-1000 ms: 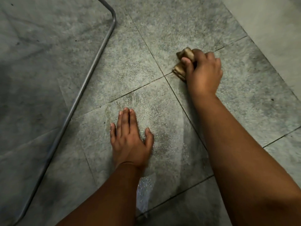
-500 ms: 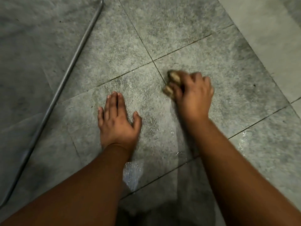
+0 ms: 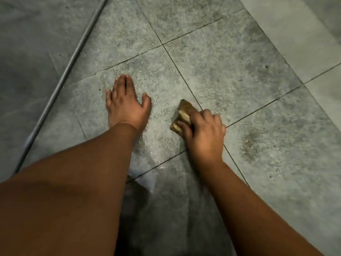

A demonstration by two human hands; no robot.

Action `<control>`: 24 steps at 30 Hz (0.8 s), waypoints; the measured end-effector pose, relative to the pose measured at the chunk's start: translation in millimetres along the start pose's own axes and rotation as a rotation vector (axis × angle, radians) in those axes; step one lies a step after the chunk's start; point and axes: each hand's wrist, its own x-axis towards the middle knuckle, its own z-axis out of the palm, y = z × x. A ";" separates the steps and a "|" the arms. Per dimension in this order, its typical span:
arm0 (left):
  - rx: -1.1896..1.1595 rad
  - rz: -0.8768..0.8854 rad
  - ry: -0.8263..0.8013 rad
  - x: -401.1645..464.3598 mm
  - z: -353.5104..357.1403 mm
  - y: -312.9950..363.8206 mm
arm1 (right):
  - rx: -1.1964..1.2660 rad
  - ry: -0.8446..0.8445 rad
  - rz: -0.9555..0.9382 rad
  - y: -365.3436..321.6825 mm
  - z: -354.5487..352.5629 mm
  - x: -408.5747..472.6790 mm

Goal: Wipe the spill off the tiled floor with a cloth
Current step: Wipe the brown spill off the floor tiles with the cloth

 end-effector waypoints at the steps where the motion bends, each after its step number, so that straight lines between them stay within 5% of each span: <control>1: -0.008 0.003 -0.003 0.8 0.2 0.4 | -0.008 -0.019 0.006 -2.5 0.4 -15.1; 8: -0.019 0.131 0.117 -26.6 -13.7 4.8 | 0.069 -0.257 0.017 -0.1 -33.5 -56.8; 12: -0.160 0.142 0.138 -59.9 -13.5 6.9 | 0.486 -0.311 0.229 9.8 -53.6 -46.0; 20: -1.047 -0.183 -0.572 -102.3 -36.5 61.4 | 1.244 -0.216 0.732 8.1 -86.9 -23.5; 24: -1.206 -0.275 -0.612 -114.3 -34.9 69.5 | 1.294 -0.193 0.760 5.0 -85.9 -20.1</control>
